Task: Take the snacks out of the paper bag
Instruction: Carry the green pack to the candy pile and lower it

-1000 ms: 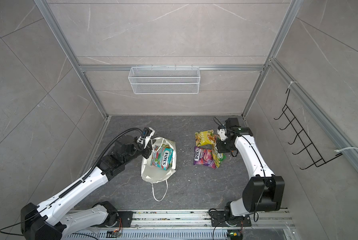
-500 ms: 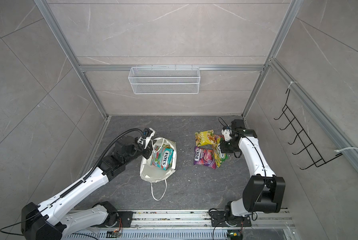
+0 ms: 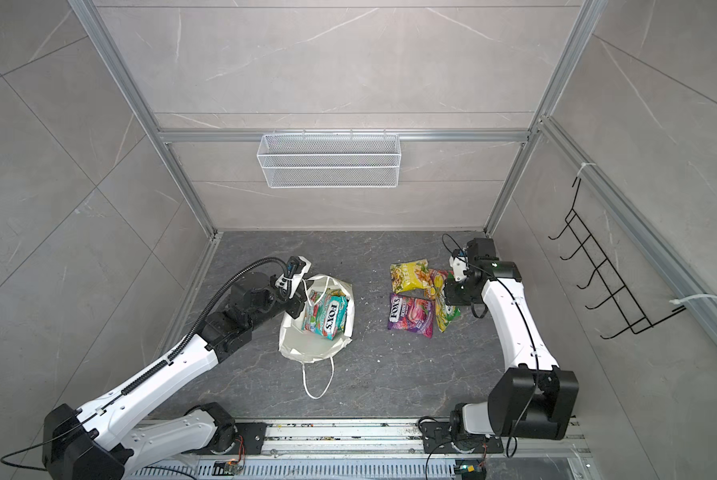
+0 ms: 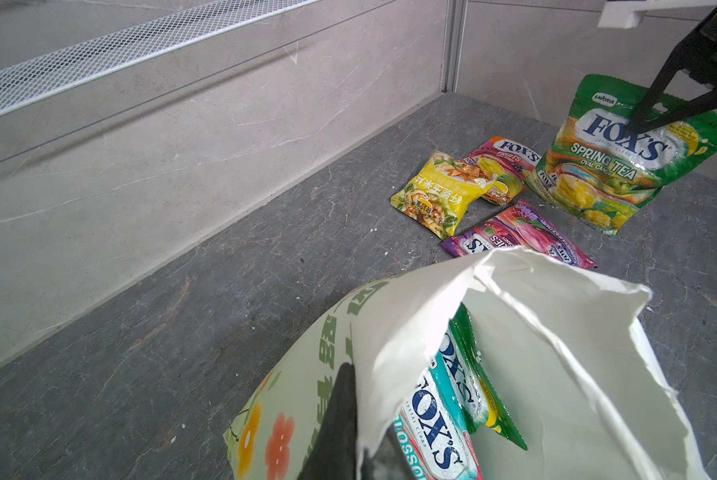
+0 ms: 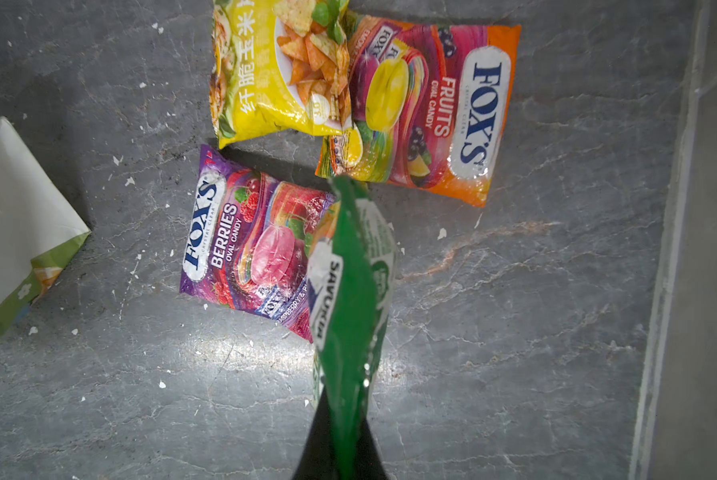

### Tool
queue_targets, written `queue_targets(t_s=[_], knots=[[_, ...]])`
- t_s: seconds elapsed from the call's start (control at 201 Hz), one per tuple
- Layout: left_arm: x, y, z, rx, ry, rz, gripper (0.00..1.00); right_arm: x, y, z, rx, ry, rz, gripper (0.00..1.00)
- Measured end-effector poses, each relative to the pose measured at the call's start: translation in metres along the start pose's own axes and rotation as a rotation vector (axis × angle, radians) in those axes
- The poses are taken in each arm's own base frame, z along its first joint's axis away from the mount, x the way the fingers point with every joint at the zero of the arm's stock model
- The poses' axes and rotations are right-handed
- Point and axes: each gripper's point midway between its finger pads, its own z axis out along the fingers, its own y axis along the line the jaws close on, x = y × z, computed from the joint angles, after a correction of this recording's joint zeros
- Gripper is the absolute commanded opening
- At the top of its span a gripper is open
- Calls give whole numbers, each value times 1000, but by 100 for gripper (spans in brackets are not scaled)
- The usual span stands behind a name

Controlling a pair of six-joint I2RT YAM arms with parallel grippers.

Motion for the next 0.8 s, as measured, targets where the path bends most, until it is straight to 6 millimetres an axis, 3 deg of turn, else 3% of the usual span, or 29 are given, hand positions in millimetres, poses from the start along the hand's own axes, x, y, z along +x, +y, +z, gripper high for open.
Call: queue_targets(t_s=[0.428, 0.801], knots=[[1, -1, 2, 7, 4, 0, 0, 1, 6, 22, -58, 25, 25, 0], [1, -1, 3, 8, 3, -2, 0, -5, 13, 28, -101, -7, 21, 3]])
